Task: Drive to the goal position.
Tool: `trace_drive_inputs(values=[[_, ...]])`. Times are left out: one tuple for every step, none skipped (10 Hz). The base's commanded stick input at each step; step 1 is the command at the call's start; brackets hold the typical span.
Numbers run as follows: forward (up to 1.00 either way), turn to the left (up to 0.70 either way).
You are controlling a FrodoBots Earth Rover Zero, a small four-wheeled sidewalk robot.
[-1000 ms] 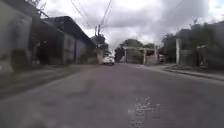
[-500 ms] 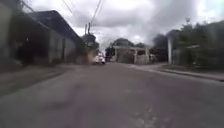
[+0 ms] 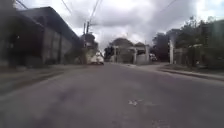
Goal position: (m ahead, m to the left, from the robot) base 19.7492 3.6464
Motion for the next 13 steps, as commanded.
trace_drive_inputs(values=[[1.0,0.0],[1.0,0.0],[1.0,0.0],[1.0,0.0],[1.0,0.0],[1.0,0.0],[1.0,0.0],[1.0,0.0],[1.0,0.0],[1.0,0.0],[1.0,-0.01],[1.0,-0.02],[1.0,-0.22]])
